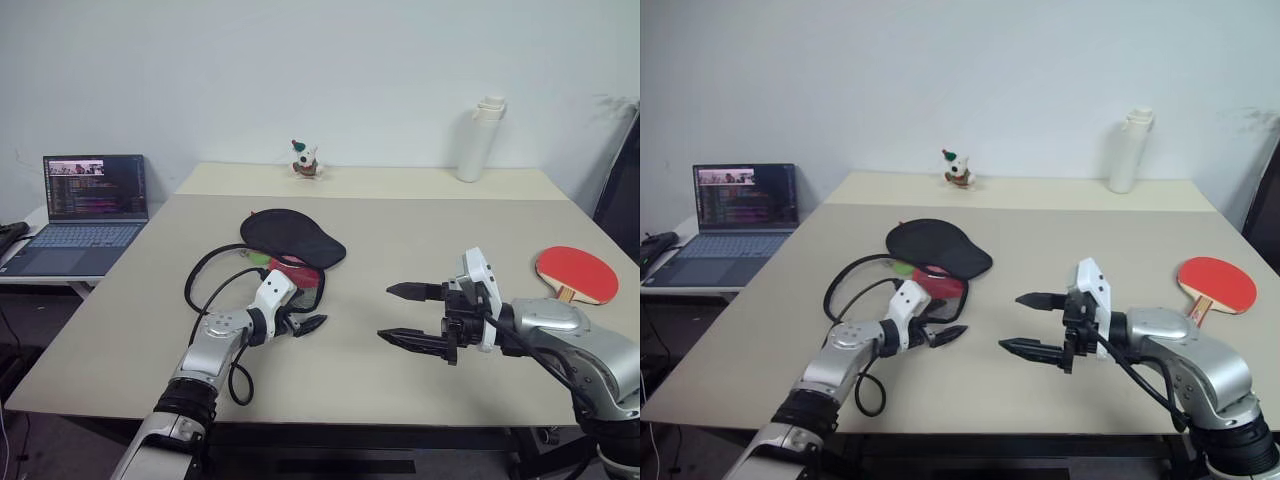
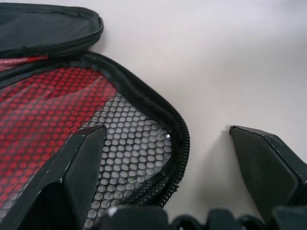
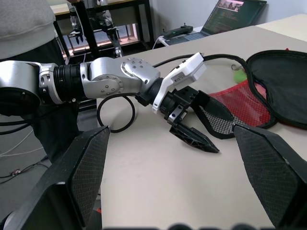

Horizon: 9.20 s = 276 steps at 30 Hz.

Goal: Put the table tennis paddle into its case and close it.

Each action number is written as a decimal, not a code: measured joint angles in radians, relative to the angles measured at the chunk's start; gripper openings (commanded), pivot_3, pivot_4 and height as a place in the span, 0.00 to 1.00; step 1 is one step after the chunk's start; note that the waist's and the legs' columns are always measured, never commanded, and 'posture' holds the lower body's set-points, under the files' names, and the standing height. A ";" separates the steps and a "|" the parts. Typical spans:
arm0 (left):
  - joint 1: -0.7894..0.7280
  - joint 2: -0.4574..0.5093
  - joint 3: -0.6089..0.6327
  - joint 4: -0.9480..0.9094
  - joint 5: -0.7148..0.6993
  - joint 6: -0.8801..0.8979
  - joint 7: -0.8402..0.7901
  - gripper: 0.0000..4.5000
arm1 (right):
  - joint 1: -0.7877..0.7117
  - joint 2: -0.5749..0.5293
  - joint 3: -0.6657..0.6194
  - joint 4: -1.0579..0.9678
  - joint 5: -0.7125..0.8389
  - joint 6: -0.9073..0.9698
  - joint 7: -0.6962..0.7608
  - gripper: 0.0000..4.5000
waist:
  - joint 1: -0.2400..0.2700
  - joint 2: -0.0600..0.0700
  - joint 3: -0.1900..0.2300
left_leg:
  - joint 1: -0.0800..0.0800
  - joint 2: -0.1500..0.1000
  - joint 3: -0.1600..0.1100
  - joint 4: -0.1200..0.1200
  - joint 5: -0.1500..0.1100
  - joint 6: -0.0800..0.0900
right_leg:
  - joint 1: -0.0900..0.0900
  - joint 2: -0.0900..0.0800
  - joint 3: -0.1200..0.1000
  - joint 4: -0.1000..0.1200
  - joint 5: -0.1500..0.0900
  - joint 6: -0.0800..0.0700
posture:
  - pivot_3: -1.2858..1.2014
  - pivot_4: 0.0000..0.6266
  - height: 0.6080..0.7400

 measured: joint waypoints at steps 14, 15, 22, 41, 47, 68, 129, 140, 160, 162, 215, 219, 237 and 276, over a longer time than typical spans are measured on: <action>-0.022 -0.010 -0.003 0.018 0.016 0.036 -0.051 0.27 | -0.008 -0.039 -0.005 0.002 -0.005 -0.018 0.024 1.00 | -0.001 0.000 0.000 | 0.001 0.000 0.000 0.000 0.000 0.000 | 0.000 -0.001 0.000 0.000 0.000 0.000 | 0.52 0.24 1.00; -0.022 -0.010 -0.001 0.017 0.017 0.039 -0.049 0.17 | -0.009 -0.039 -0.005 0.003 -0.009 -0.020 0.024 1.00 | -0.001 0.000 0.000 | 0.001 0.000 0.000 0.000 0.000 0.000 | 0.000 -0.001 0.000 0.000 0.000 0.000 | 0.52 0.24 1.00; -0.029 -0.028 0.019 0.032 0.018 0.024 -0.015 0.00 | -0.006 -0.037 -0.005 0.014 -0.013 -0.041 0.023 1.00 | 0.001 0.000 -0.001 | 0.001 -0.001 -0.001 0.001 0.000 0.000 | 0.002 -0.001 0.000 0.000 0.000 0.001 | 0.52 0.24 1.00; -0.087 0.085 -0.188 0.028 0.071 -0.189 -0.497 0.00 | 0.033 -0.053 -0.042 0.007 -0.010 -0.039 -0.008 1.00 | 0.000 0.000 -0.001 | 0.000 -0.001 0.000 0.000 -0.001 0.002 | 0.002 -0.002 0.000 -0.002 0.000 0.002 | 0.52 0.24 1.00; -0.131 0.131 -0.229 0.095 0.104 -0.343 -0.584 0.00 | 0.035 -0.055 -0.045 -0.004 -0.009 -0.037 -0.014 1.00 | -0.006 0.000 -0.001 | 0.001 0.000 0.000 0.000 -0.002 0.003 | 0.001 -0.001 0.000 -0.002 0.000 0.001 | 0.52 0.24 1.00; -0.037 0.209 -0.124 0.075 0.058 -0.391 -0.423 0.63 | -0.060 0.022 0.017 0.107 -0.049 -0.016 -0.090 1.00 | -0.030 0.001 -0.003 | 0.002 0.017 0.004 0.000 -0.001 0.004 | -0.004 0.014 0.001 0.002 0.003 -0.010 | 0.52 0.24 1.00; 0.167 0.284 0.188 -0.650 -0.412 0.420 -0.165 0.64 | -0.720 0.442 -0.300 1.541 -0.384 -0.183 -0.702 0.01 | -0.028 0.001 -0.002 | -0.006 0.014 0.009 -0.002 -0.002 0.003 | -0.012 0.013 0.002 0.001 0.006 -0.015 | 0.52 0.24 1.00; 0.094 0.244 0.124 -0.597 -0.389 0.394 -0.207 0.64 | -0.632 0.352 -0.334 1.356 -0.366 -0.038 -0.734 0.01 | -0.031 0.001 -0.001 | -0.006 0.014 0.010 -0.002 -0.002 0.003 | -0.013 0.014 0.002 0.002 0.006 -0.015 | 0.52 0.24 1.00; 0.101 0.211 0.121 -0.583 -0.371 0.378 -0.200 0.64 | -0.616 0.268 -0.225 1.312 -0.487 -0.122 -0.705 0.82 | -0.031 0.001 -0.001 | -0.007 0.014 0.011 -0.002 -0.002 0.003 | -0.013 0.014 0.003 0.001 0.006 -0.015 | 0.52 0.24 1.00; 0.103 0.207 0.121 -0.586 -0.371 0.379 -0.195 0.64 | -0.600 0.249 -0.224 1.264 -0.491 -0.118 -0.708 0.98 | -0.030 0.001 -0.001 | -0.007 0.014 0.011 -0.002 -0.002 0.003 | -0.013 0.014 0.003 0.001 0.006 -0.015 | 0.52 0.24 1.00; 0.032 0.152 0.045 -0.534 -0.320 0.293 -0.234 0.64 | -0.350 0.123 -0.261 1.110 -0.578 -0.091 -0.795 0.27 | -0.063 0.001 -0.002 | 0.002 0.015 0.029 -0.003 -0.004 0.007 | -0.014 0.021 0.028 0.001 0.006 -0.006 | 0.52 0.24 1.00; 0.033 0.154 0.045 -0.536 -0.320 0.293 -0.235 0.64 | -0.261 0.097 -0.210 0.908 -0.559 0.020 -0.666 0.27 | -0.075 0.001 -0.002 | 0.003 0.017 0.029 -0.003 -0.004 0.008 | -0.014 0.025 0.030 0.002 0.006 -0.006 | 0.52 0.24 1.00; 0.025 0.137 0.042 -0.526 -0.312 0.290 -0.254 0.64 | -0.014 0.044 -0.161 0.477 -0.520 0.212 -0.484 0.56 | -0.077 0.001 -0.002 | 0.004 0.018 0.029 -0.002 -0.005 0.007 | -0.015 0.026 0.029 0.002 0.006 -0.006 | 0.52 0.24 1.00; 0.130 0.168 0.076 -0.569 -0.308 0.280 -0.215 0.64 | -0.368 0.133 -0.262 0.637 -0.478 0.253 -0.644 0.25 | -0.055 -0.001 -0.002 | 0.000 0.017 0.030 -0.001 -0.005 0.007 | -0.017 0.024 0.031 0.000 0.008 -0.004 | 0.52 0.24 1.00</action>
